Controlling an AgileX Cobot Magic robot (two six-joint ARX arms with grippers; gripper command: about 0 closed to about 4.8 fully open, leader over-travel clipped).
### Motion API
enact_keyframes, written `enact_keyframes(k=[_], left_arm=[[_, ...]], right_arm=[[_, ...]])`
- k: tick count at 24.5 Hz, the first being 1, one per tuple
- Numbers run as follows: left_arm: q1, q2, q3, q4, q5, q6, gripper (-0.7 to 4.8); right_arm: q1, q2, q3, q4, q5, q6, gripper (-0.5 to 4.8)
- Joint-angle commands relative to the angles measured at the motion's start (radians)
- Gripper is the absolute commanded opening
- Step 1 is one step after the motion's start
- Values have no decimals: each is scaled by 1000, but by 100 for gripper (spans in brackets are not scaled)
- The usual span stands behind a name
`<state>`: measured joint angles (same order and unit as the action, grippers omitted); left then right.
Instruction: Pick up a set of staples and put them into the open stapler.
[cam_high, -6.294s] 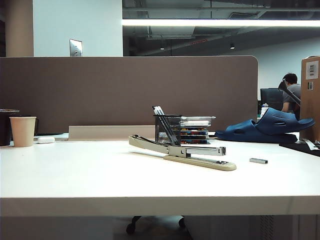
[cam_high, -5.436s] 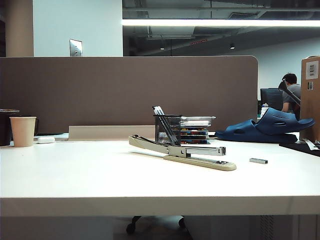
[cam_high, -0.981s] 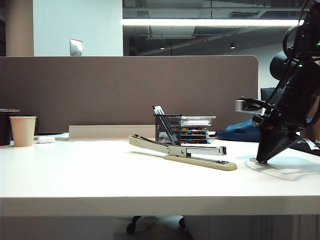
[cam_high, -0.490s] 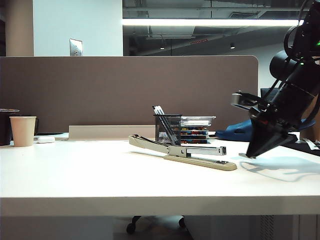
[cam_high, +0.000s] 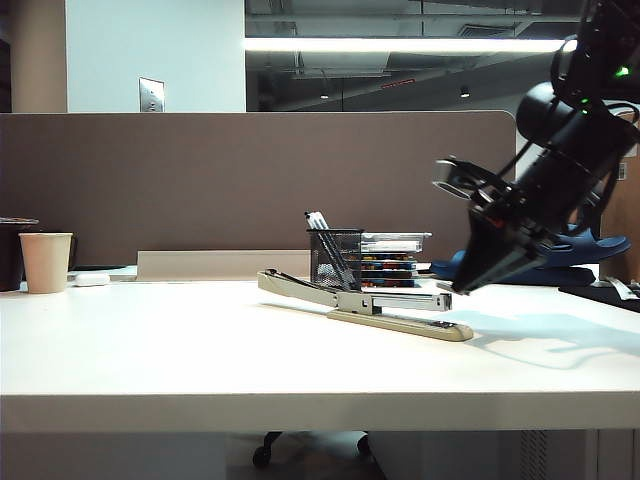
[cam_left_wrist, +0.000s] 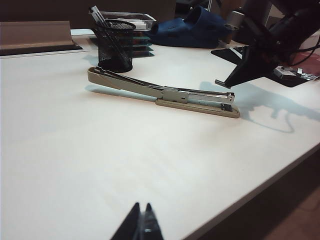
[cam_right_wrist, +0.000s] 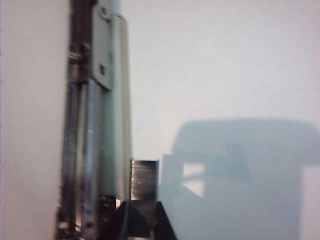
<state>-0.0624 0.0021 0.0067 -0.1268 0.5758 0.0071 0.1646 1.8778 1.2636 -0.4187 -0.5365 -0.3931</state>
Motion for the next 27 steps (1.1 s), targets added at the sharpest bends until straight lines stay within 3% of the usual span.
enact_keyframes(k=[1,12,19,27], left_arm=[[1,0,2,0,5,1,-6],[1,0,2,0,5,1,-6],[1,0,2,0,6,0,-6],[1,0,2,0,8,0,-6]], right_arm=[[21,-10,31,-5,-32,1,30],[119,-2,74,-17,-39,1,30],[122,5,74,0,58,1,30],[124,13,74,-24,60,8,30]])
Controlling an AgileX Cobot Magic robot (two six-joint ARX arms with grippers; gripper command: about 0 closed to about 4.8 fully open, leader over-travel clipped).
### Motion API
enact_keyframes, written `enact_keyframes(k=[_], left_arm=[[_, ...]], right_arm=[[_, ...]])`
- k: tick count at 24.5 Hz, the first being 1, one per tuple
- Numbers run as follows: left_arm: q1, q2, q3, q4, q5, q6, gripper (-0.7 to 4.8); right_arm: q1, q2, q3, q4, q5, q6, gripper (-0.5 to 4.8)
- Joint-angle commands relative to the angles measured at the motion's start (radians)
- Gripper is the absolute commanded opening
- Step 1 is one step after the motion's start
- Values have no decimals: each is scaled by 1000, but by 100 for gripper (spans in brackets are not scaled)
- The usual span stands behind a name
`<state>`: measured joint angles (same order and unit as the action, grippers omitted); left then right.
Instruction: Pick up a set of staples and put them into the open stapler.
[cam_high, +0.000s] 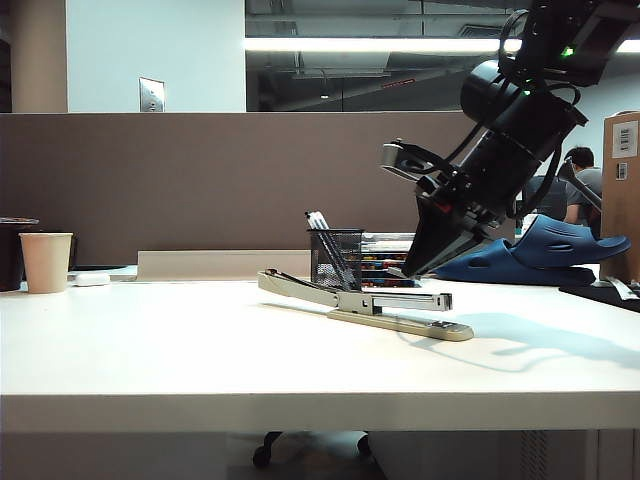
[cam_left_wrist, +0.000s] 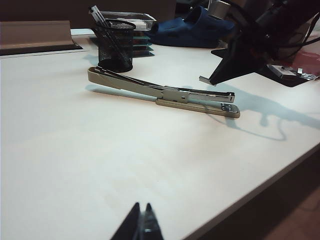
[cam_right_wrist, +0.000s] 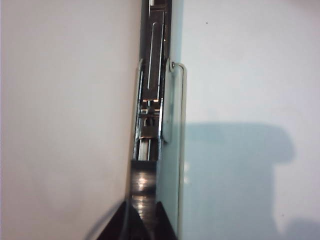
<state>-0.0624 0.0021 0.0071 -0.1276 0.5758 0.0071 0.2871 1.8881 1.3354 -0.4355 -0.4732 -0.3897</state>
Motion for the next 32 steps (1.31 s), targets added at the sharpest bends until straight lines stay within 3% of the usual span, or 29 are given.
enact_keyframes(k=[1,21,24,29,32], left_arm=[[1,0,1,1,8,0,-6],[1,0,1,1,8,0,-6],[1,0,1,1,8,0,-6],[1,0,1,1,8,0,-6],[1,0,1,1,7,0,-6]], right_arm=[[2,3,2,-15,-3,5,30],[2,21,2,-62,1,8,31],[2,21,2,-62,0,8,64],[2,20,2,-66,0,8,65],[7,19,4,-74,0,8,118]])
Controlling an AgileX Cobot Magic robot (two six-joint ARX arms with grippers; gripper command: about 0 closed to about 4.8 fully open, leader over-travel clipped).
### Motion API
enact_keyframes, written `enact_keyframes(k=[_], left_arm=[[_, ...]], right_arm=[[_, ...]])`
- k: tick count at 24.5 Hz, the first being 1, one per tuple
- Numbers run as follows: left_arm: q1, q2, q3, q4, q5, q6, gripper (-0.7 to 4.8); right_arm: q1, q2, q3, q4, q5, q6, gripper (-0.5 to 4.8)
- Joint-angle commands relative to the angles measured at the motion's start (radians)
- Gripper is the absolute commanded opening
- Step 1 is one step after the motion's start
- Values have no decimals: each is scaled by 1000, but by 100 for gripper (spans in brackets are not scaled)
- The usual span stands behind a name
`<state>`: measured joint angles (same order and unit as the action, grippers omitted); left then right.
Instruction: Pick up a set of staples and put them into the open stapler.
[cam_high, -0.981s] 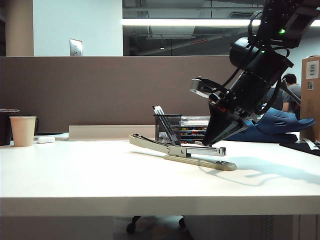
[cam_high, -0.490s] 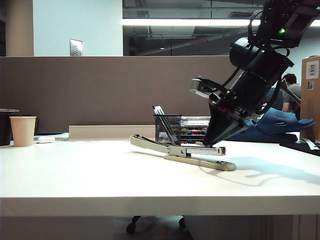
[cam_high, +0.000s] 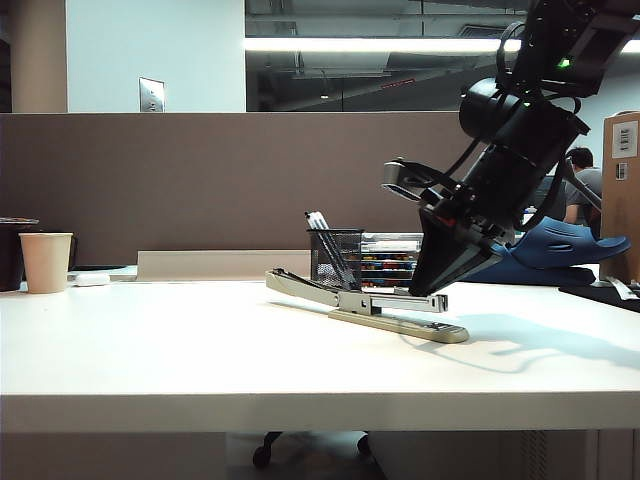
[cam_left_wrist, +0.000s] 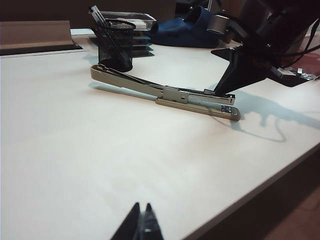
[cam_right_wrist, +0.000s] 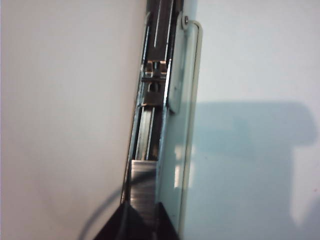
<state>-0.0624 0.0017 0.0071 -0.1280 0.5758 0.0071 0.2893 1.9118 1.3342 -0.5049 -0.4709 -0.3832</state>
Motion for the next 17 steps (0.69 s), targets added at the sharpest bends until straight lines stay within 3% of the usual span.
enact_keyframes(k=[1,17], left_arm=[[1,0,1,1,6,0,-6],[1,0,0,0,5,1,-6]], right_arm=[[6,-5,8,-11,-2,2,122],[16,-19,11,-14,-2,2,122]])
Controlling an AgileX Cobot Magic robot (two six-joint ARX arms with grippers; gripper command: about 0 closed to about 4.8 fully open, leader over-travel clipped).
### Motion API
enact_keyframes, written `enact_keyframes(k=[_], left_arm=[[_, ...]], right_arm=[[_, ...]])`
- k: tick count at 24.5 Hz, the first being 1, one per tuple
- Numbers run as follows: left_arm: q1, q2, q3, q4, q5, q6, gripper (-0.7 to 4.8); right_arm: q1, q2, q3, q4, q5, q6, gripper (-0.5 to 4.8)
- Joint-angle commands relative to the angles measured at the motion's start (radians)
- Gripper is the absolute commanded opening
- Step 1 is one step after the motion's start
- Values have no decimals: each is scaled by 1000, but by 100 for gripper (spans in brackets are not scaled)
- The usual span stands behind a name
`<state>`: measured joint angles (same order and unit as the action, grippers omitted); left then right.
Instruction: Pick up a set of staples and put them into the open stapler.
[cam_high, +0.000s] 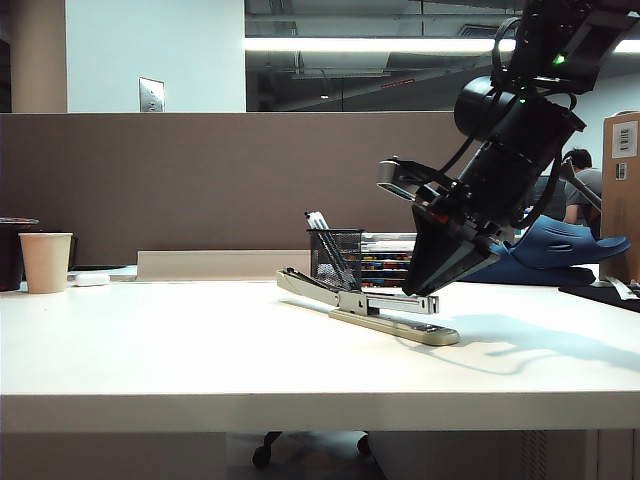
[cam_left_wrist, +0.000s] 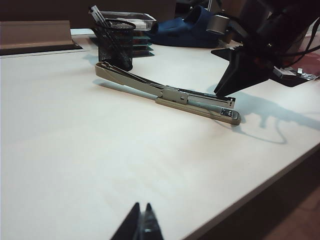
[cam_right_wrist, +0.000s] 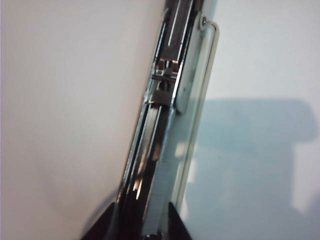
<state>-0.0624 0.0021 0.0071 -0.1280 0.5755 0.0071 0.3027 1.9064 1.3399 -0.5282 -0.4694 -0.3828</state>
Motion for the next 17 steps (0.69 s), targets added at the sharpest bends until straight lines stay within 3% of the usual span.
enact_keyframes(k=[1,17], left_arm=[[1,0,0,0,5,1,-6],[1,0,0,-6,5,0,-6]], right_arm=[[2,-15,5,16,-3,2,121],[2,-14,16,32,-1,2,89]])
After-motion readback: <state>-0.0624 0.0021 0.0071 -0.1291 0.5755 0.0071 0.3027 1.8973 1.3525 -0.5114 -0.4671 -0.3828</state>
